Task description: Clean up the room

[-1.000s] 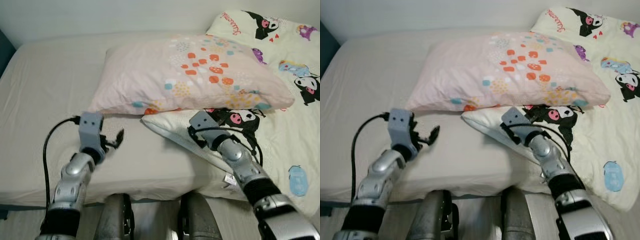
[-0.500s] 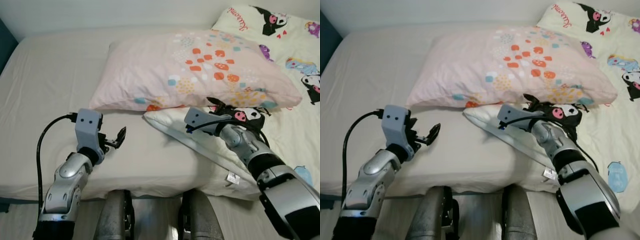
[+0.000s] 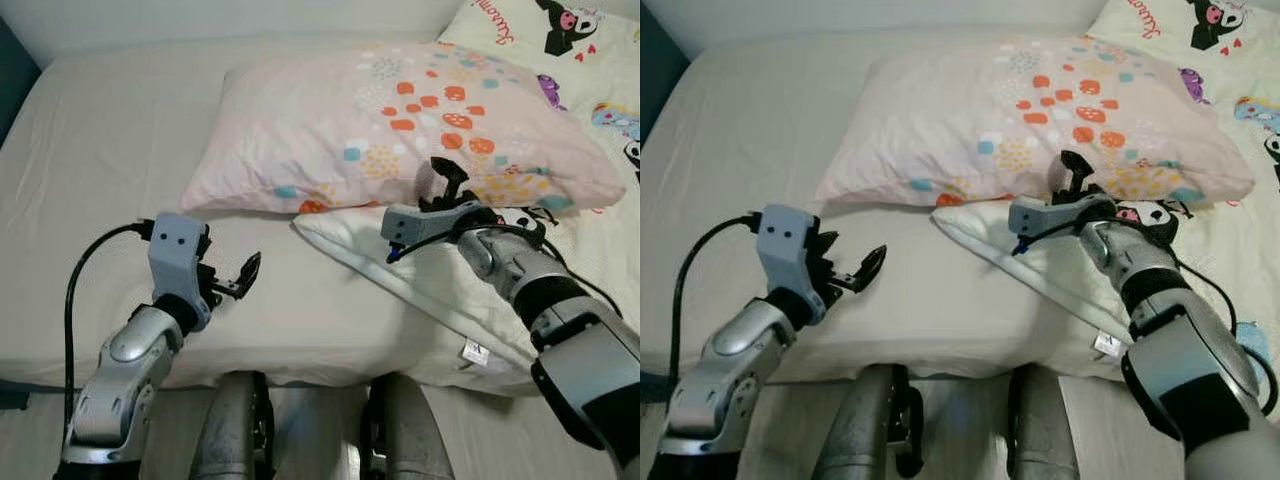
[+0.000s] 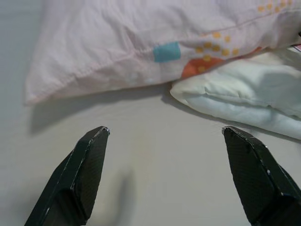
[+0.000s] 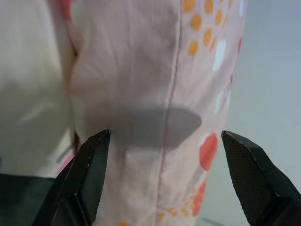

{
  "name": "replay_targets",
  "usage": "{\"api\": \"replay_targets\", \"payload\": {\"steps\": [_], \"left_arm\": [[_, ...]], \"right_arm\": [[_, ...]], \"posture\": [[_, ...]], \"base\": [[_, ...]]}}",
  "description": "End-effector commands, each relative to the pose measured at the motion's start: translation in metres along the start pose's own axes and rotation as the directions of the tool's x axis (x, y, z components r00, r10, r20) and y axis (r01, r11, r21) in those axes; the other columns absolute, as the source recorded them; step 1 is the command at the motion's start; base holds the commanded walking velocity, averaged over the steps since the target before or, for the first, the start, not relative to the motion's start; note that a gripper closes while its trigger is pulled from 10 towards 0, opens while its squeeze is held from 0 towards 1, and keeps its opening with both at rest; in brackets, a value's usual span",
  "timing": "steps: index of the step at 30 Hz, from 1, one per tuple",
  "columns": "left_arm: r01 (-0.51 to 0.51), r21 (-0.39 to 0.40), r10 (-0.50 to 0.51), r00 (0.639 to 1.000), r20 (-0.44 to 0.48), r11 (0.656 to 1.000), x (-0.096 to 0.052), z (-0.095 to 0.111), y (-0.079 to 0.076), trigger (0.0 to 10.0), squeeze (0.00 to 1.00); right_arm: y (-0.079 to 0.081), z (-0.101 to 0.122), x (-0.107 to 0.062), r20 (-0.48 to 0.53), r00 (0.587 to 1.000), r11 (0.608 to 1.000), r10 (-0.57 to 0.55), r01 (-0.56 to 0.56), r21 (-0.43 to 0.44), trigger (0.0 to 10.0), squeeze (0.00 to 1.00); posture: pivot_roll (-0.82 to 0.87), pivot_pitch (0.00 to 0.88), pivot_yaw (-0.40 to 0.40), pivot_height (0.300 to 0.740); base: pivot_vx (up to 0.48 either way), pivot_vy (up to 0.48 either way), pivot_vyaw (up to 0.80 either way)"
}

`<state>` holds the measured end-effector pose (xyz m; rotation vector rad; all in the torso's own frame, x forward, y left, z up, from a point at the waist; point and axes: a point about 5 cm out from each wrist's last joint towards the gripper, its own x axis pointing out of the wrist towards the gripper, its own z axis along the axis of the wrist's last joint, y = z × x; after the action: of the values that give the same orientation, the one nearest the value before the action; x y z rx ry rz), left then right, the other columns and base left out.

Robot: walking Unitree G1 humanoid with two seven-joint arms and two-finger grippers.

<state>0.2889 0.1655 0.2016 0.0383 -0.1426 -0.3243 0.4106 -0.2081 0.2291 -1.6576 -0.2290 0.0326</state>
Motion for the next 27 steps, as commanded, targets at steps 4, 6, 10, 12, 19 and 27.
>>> {"api": "replay_targets", "payload": {"steps": [4, 6, 10, 12, 19, 27], "left_arm": [[0.009, 0.012, -0.008, 1.0, -0.024, 1.0, -0.006, 0.0, 0.0, 10.0, 0.0], [0.01, 0.014, -0.01, 1.0, -0.023, 1.0, -0.007, 0.002, 0.0, 10.0, 0.0], [0.005, 0.017, -0.004, 0.999, -0.032, 1.0, -0.008, 0.003, 0.001, 10.0, 0.0], [0.003, 0.02, -0.002, 0.999, -0.036, 1.0, -0.009, 0.004, 0.002, 10.0, 0.0], [-0.012, 0.03, 0.013, 0.999, -0.039, 0.999, -0.008, 0.006, 0.006, 10.0, 0.0], [-0.03, 0.034, 0.031, 0.999, -0.043, 0.999, -0.007, 0.007, 0.009, 10.0, 0.0]], "right_arm": [[-0.002, -0.021, -0.005, -0.094, 0.995, 0.999, 0.035, -0.034, 0.013, 10.0, 0.0], [-0.002, -0.027, -0.006, -0.126, 0.991, 0.998, 0.05, -0.043, 0.056, 4.6, 0.0], [-0.001, -0.032, -0.008, -0.158, 0.986, 0.994, 0.055, -0.039, 0.1, 0.0, 0.0], [-0.001, -0.034, -0.009, -0.167, 0.984, 0.993, 0.056, -0.037, 0.111, 0.0, 0.0], [0.002, -0.037, -0.011, -0.185, 0.98, 0.991, 0.069, -0.047, 0.123, 0.0, 0.0], [0.002, -0.039, -0.012, -0.197, 0.978, 0.988, 0.074, -0.046, 0.145, 0.0, 0.0]], "posture": [[0.21, 0.494, 0.051, 0.627], [0.21, 0.493, 0.052, 0.627], [0.21, 0.493, 0.056, 0.627], [0.22, 0.491, 0.06, 0.627], [0.22, 0.49, 0.065, 0.627], [0.22, 0.491, 0.067, 0.627]], "base": [[0.0, 0.0, 0.0], [0.0, 0.0, 0.0], [0.0, 0.0, 0.0], [0.0, 0.0, 0.0], [0.0, 0.0, 0.0], [0.0, 0.0, 0.0]]}}
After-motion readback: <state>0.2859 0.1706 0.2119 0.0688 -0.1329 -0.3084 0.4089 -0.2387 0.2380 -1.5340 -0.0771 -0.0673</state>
